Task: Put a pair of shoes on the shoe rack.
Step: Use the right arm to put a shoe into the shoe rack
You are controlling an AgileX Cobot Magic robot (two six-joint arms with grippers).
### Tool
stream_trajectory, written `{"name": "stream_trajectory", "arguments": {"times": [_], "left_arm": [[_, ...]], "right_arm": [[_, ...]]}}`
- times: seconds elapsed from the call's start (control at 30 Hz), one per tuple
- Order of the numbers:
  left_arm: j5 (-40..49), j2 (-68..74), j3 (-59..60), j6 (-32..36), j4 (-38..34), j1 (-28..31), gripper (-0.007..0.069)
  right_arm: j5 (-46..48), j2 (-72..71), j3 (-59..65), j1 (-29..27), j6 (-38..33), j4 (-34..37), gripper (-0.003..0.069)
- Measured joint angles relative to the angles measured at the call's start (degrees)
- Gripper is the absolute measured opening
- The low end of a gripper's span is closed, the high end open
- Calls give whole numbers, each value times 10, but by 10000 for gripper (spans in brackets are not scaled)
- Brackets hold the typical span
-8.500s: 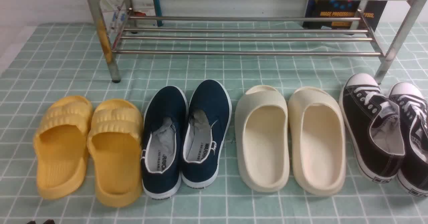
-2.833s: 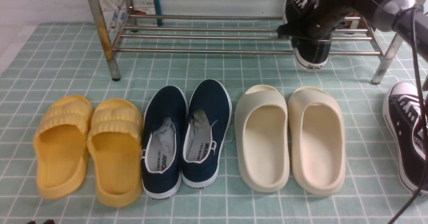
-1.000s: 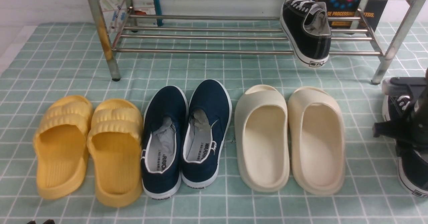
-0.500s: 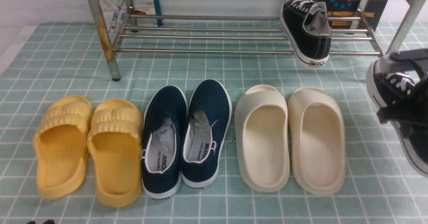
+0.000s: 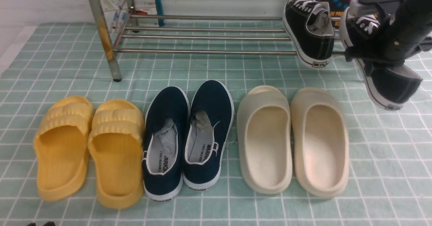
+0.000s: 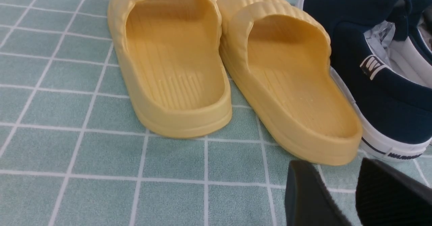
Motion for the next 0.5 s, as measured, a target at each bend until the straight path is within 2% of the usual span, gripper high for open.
{"name": "stream_trajectory", "arguments": {"times": [0.27, 0.5], "left_arm": [[0, 0, 0, 0, 0, 0, 239], [0, 0, 0, 0, 0, 0, 239]], "right_arm": [[69, 139, -206, 0, -20, -12, 32], [67, 196, -281, -3, -20, -21, 32]]}}
